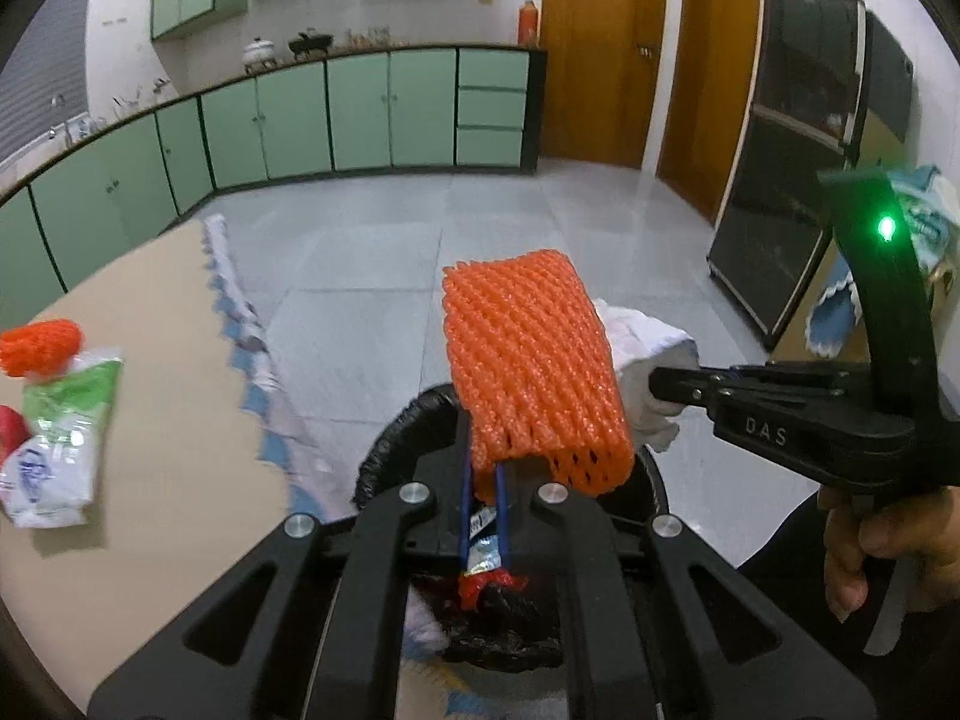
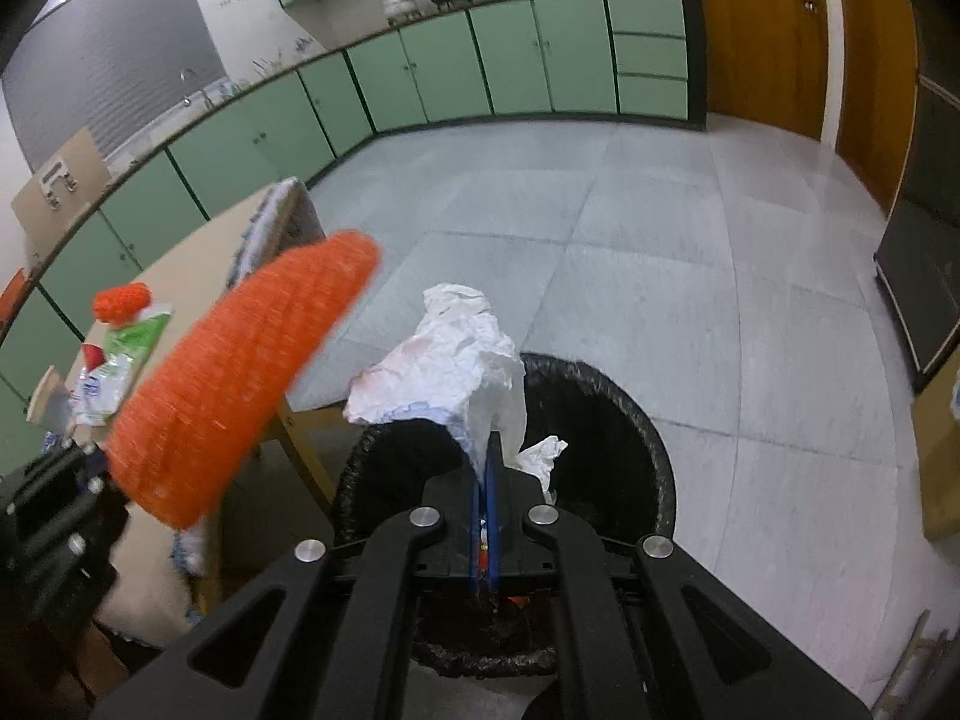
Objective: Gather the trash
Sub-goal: 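Open both tools to drop the orange net and white paper into the bin, then move both open tools back over the trash on the table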
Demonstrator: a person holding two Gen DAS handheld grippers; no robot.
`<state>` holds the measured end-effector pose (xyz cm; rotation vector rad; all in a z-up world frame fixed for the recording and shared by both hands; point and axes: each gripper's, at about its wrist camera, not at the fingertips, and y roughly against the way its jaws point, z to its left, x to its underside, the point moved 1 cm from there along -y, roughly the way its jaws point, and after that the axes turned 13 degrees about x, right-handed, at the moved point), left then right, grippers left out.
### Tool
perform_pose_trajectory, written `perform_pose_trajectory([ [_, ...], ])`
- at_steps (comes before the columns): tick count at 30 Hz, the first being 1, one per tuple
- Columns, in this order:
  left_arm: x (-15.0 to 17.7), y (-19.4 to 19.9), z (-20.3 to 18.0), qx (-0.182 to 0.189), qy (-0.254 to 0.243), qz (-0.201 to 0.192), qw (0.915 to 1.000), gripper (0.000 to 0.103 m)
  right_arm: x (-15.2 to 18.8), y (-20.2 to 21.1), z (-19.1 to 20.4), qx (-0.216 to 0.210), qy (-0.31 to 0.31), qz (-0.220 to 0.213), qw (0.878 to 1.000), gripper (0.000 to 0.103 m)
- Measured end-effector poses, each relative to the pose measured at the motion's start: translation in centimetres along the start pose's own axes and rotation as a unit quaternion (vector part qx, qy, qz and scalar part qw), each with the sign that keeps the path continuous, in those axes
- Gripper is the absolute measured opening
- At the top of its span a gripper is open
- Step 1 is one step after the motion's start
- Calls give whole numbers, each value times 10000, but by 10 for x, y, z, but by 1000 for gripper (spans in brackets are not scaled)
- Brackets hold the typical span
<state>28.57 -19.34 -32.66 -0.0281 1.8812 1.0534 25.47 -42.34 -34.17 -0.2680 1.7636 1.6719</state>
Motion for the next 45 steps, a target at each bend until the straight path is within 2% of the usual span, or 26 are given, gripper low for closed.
perform_pose_trajectory([
  [4,2,-20,4,-67,19,164,9998,12,1,-9,-2,80,25,110,9999,9],
  [5,2,-23,4,-86,25,190,9998,17,1,-11,-3,101,37,116,9999,10],
  [6,0,-25,5,-112,32,195,9997,28,1,-11,-1,101,49,132,9998,16],
  [7,0,-28,6,-157,29,179,9997,31,1,-12,-2,115,49,139,9998,18],
  [16,-3,-20,11,-218,109,109,9996,31,-1,-6,-7,140,-2,57,9999,19],
  [23,-3,14,19,-375,182,-117,9991,41,-5,21,10,41,170,-188,9997,20],
  [27,-8,55,25,-558,213,-394,9974,48,-10,46,32,-117,386,-435,9982,23],
  [29,-7,79,31,-721,255,-552,9955,57,-13,59,46,-226,522,-572,9967,27],
  [31,-1,113,42,-987,348,-762,9916,70,-13,72,66,-312,715,-744,9942,34],
  [33,8,140,54,-1252,428,-905,9871,74,-12,84,91,-449,943,-894,9905,37],
  [37,34,195,88,-1827,704,-1046,9750,76,-8,97,140,-796,1290,-1003,9833,37],
  [40,63,237,123,-2407,936,-1096,9598,79,-2,104,184,-1062,1599,-1029,9760,37],
  [43,87,263,155,-2793,1182,-1022,9474,79,5,111,221,-1280,1870,-1081,9680,37],
  [45,106,279,180,-3087,1378,-968,9361,79,12,114,248,-1414,2076,-1076,9619,37],
])
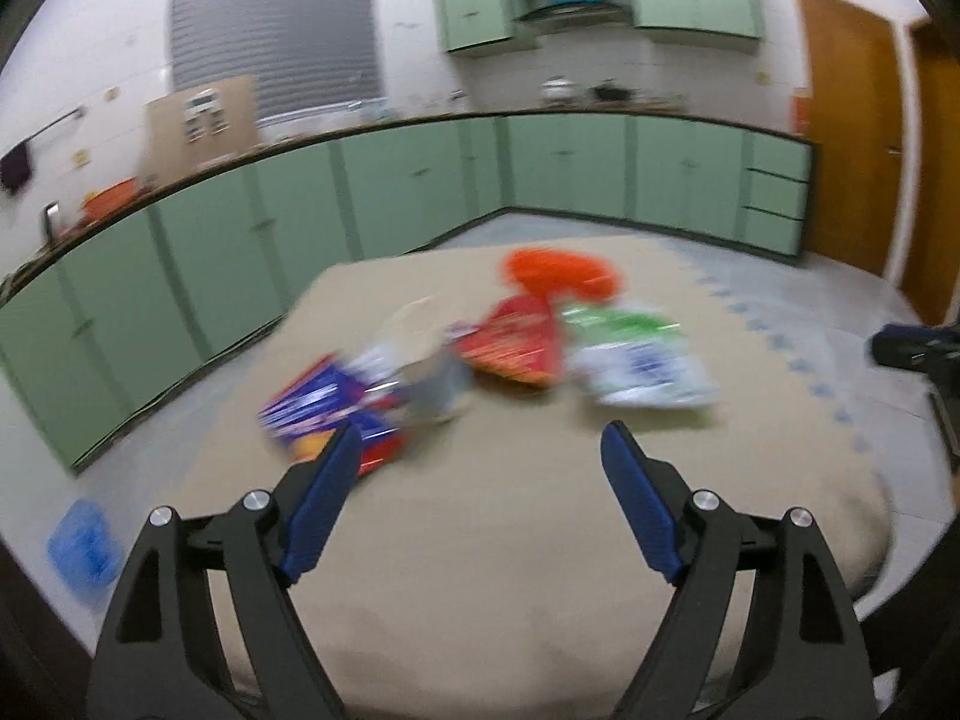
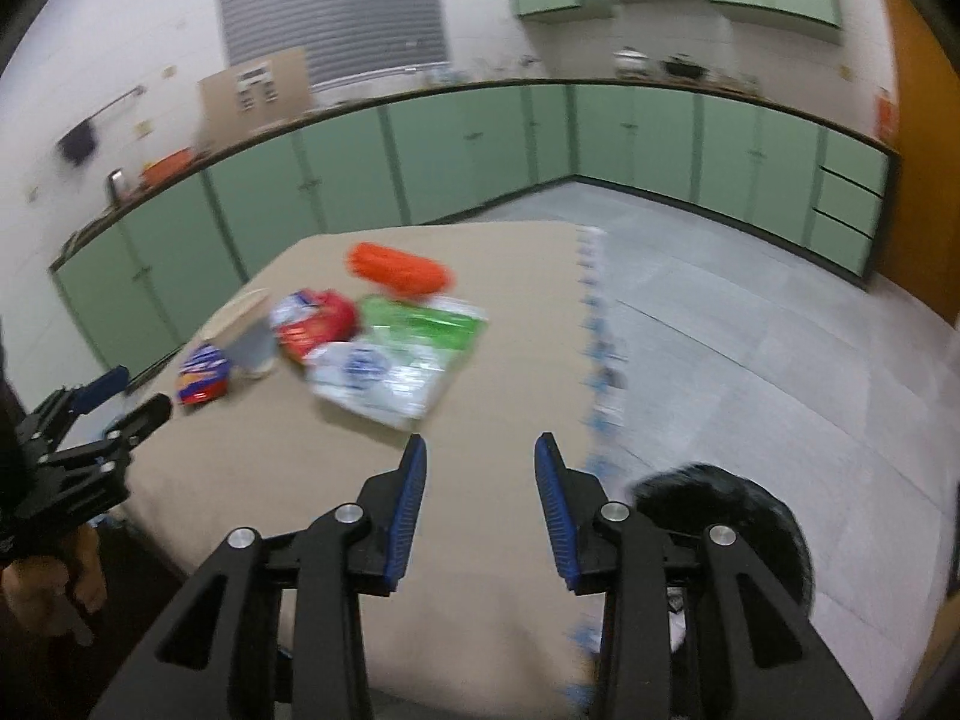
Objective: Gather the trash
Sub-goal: 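Move both open tools back over the trash on the table, then grasp the blue chip bag with the left tool while the right tool grasps the white-green bag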
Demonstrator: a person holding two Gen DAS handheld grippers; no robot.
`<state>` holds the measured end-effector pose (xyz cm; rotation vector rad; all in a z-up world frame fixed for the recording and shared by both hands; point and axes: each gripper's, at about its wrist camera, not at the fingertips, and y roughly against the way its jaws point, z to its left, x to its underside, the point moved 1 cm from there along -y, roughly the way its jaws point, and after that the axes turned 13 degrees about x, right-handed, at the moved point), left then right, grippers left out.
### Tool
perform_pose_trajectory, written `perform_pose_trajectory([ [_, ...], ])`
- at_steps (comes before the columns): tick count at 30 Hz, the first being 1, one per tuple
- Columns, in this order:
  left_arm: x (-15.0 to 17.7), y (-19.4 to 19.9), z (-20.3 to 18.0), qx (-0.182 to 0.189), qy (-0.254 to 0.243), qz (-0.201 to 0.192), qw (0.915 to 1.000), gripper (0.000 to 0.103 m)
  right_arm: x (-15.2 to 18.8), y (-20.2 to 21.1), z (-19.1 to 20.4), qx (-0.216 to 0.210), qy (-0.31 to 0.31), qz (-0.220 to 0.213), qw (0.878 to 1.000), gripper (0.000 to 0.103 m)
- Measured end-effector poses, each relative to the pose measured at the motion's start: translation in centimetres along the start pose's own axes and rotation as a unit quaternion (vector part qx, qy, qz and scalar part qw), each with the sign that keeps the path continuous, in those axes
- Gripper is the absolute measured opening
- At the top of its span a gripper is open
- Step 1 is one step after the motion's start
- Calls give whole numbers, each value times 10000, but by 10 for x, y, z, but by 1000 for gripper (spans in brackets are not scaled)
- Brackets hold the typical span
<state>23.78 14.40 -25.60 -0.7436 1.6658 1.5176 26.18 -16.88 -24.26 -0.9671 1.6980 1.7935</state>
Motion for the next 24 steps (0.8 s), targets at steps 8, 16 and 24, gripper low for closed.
perform_pose_trajectory([
  [8,15,-23,79,-374,351,260,9983,79,-10,-22,67,-305,491,75,9983,37],
  [16,7,-67,90,-184,359,606,9973,79,-15,-51,83,-312,581,238,9975,37],
  [24,10,-92,107,-123,788,932,9925,75,-27,-71,84,-292,593,241,9975,37],
])
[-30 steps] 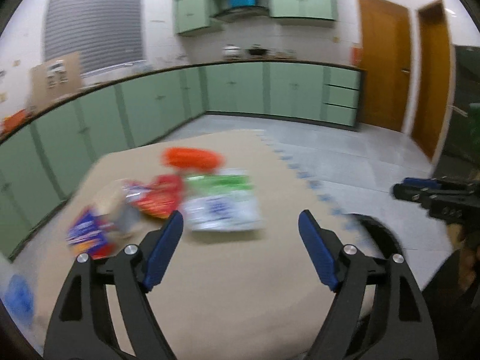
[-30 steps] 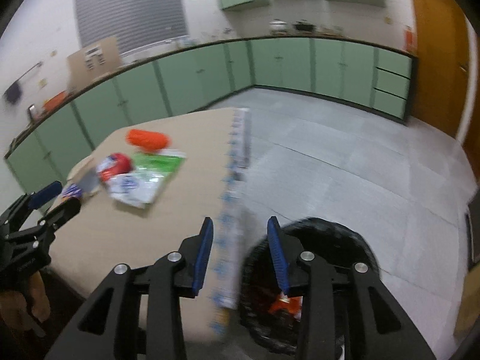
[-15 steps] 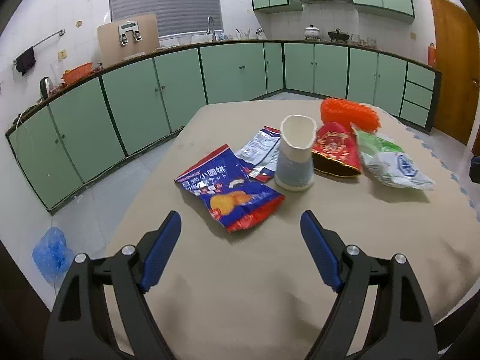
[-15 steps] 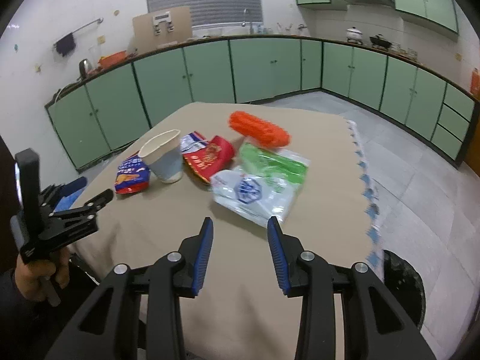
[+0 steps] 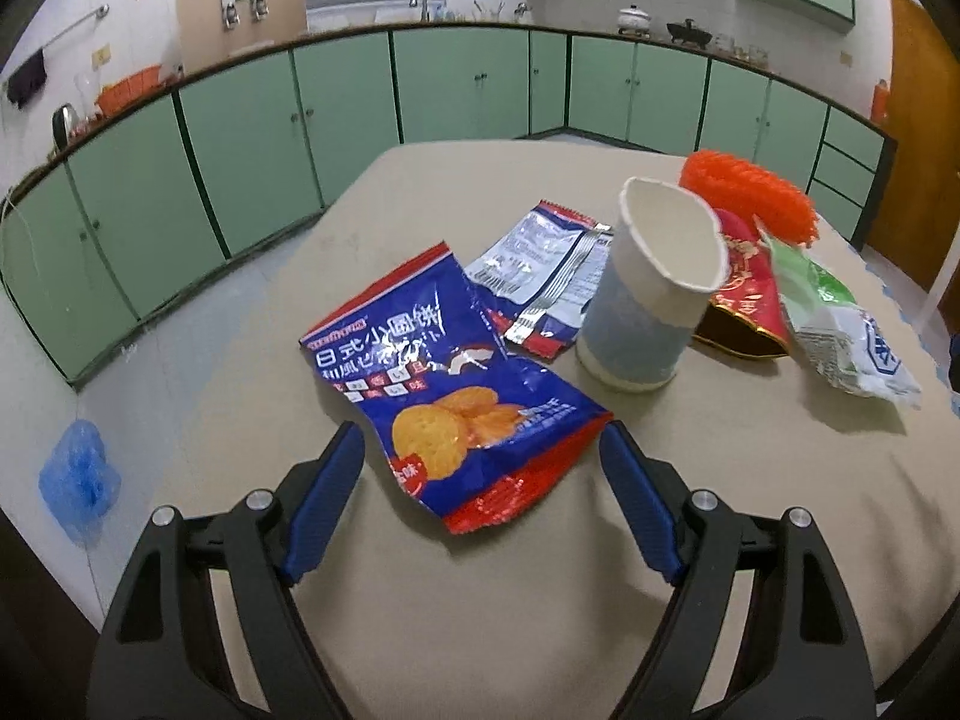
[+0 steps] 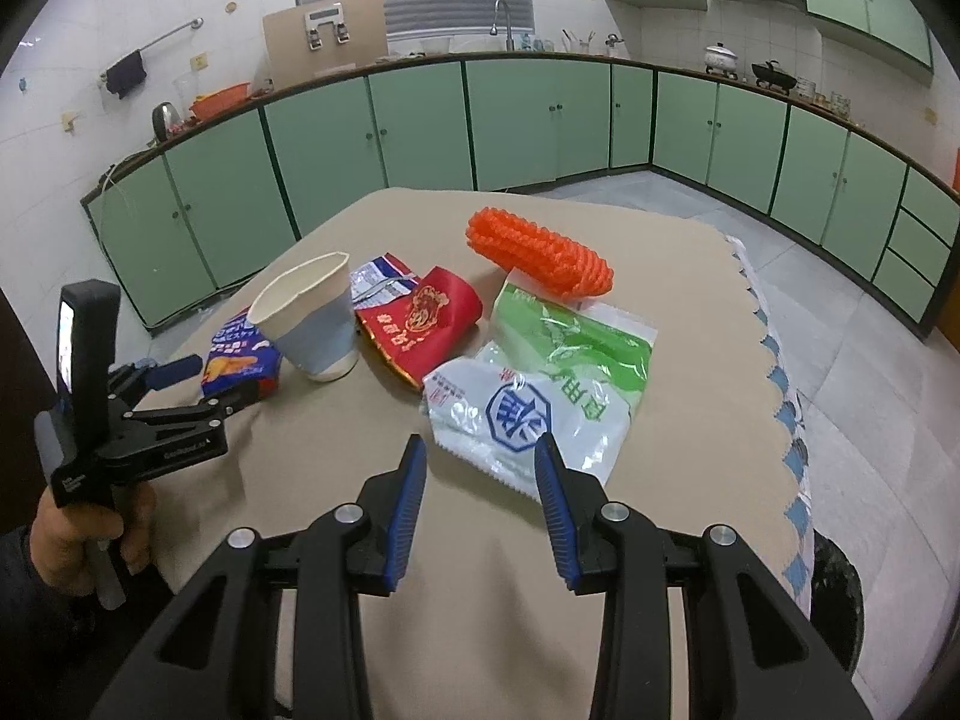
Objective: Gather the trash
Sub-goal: 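Grasp the blue chip bag with the left tool while the right tool grasps the white-green bag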
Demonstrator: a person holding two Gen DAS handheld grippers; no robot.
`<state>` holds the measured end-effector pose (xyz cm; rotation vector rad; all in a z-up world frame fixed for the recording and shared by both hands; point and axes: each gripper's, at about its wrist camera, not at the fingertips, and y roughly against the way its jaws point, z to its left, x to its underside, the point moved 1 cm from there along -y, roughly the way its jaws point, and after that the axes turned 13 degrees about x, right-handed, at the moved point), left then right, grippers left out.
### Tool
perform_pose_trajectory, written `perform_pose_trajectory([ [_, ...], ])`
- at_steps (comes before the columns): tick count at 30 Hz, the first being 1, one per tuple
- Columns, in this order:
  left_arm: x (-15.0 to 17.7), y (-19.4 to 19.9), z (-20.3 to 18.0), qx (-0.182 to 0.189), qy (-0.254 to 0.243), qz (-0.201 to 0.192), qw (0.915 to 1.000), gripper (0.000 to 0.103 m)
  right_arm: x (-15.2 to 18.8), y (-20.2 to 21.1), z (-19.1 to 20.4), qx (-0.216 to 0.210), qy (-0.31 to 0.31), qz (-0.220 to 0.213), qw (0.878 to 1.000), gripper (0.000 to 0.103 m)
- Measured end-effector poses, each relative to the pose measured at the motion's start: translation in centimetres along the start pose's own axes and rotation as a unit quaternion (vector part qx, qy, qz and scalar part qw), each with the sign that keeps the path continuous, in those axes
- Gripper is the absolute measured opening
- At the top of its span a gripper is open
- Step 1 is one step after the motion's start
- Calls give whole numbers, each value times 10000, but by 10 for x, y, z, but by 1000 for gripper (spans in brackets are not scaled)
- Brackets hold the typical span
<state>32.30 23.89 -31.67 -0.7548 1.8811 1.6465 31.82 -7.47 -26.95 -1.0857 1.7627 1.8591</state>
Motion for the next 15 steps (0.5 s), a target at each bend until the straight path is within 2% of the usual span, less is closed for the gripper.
perform_pose_trajectory([
  [2,1,-6,3,39,65,140,9999,49,-1,-5,0,-19,13,23,10000,37],
  [4,2,-7,6,118,150,146,9997,28,-1,-11,2,-33,45,68,10000,38],
  [6,3,-3,2,200,78,92,9997,22,0,-16,7,-59,98,123,9999,38],
  [9,5,0,-2,260,-15,3,9997,6,2,-24,18,-84,208,166,9996,44],
  [12,6,7,-6,303,-38,-109,9995,2,3,-31,29,16,369,115,9993,46],
  [15,6,14,-7,410,-29,-154,9990,0,2,-37,46,381,771,-97,9962,46],
])
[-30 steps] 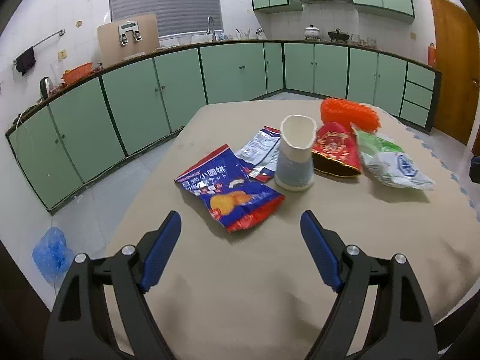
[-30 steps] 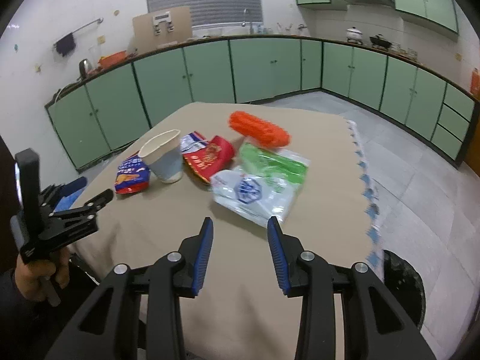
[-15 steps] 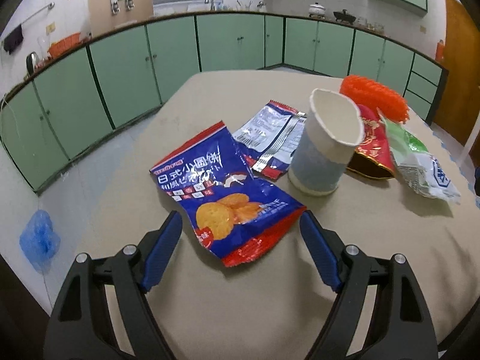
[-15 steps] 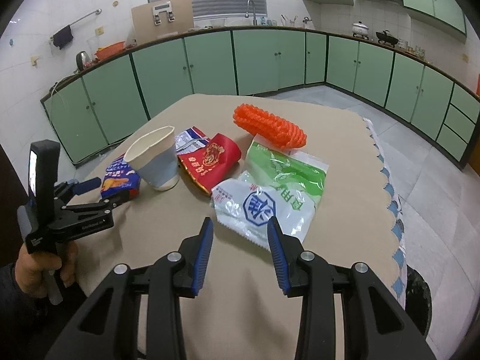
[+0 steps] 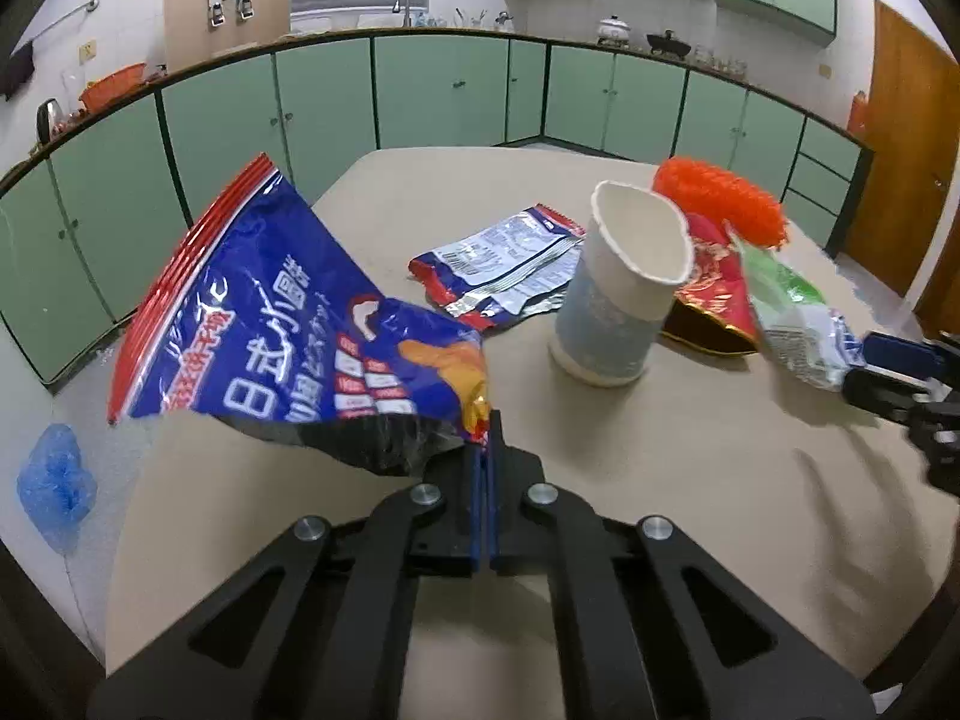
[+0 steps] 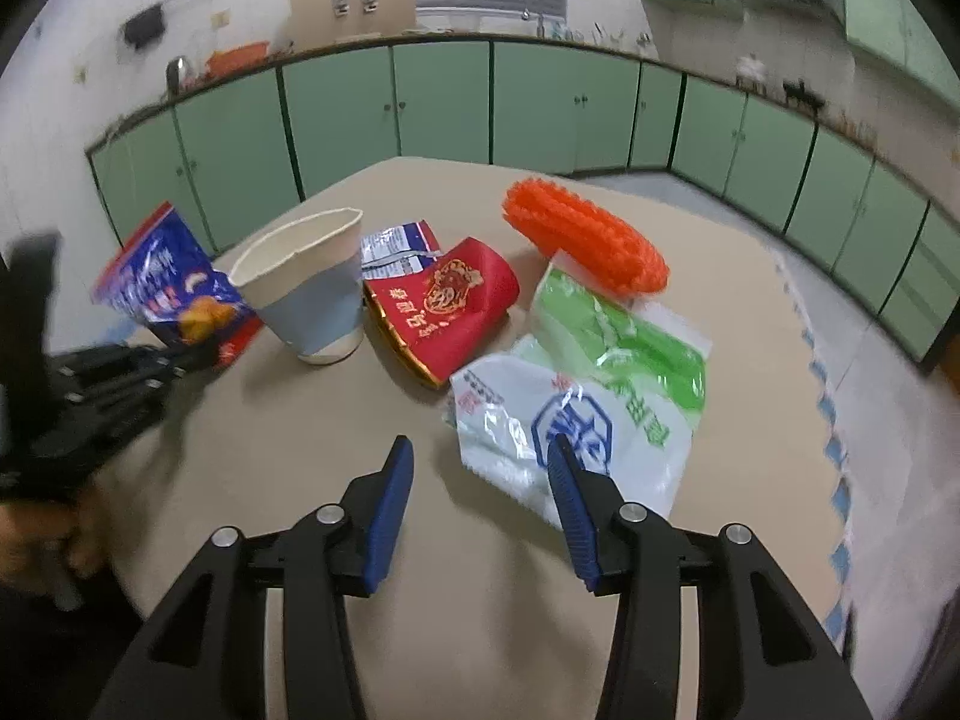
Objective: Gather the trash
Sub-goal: 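Grasp the blue chip bag with the left tool while the right tool grasps the white-green bag, then carry the blue chip bag and white-green bag over the black trash bin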
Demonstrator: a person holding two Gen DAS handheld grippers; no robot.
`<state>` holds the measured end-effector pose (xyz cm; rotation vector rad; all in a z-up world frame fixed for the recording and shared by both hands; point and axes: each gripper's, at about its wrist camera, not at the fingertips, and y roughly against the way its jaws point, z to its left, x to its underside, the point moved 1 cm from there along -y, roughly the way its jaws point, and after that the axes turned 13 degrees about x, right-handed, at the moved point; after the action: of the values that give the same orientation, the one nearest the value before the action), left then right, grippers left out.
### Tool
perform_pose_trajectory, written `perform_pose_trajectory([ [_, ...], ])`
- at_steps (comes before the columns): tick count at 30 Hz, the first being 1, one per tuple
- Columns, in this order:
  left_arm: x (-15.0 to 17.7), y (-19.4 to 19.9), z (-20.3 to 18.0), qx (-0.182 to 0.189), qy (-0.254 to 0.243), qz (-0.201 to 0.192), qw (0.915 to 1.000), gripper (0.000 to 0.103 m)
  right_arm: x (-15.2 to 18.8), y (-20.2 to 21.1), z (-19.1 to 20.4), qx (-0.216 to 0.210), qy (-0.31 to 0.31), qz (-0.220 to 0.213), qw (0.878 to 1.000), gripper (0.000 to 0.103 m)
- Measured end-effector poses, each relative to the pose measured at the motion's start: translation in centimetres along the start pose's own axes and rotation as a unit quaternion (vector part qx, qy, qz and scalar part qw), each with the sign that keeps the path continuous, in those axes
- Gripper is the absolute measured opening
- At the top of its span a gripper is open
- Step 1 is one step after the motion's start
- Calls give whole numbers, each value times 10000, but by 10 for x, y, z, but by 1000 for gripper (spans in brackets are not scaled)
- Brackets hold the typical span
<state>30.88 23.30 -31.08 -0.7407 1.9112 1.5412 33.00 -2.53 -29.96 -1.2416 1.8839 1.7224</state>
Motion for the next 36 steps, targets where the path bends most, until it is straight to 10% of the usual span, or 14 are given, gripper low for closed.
perform_pose_trajectory([
  [7,3,17,-5,120,-9,-154,9998,0,-2,-18,19,582,617,-70,9964,47],
  [14,4,33,-14,238,-68,-315,9992,0,-3,-19,4,371,292,1,9989,1],
  [36,-4,85,-68,460,-448,-707,9954,0,2,93,-52,44,-432,-605,9972,0],
])
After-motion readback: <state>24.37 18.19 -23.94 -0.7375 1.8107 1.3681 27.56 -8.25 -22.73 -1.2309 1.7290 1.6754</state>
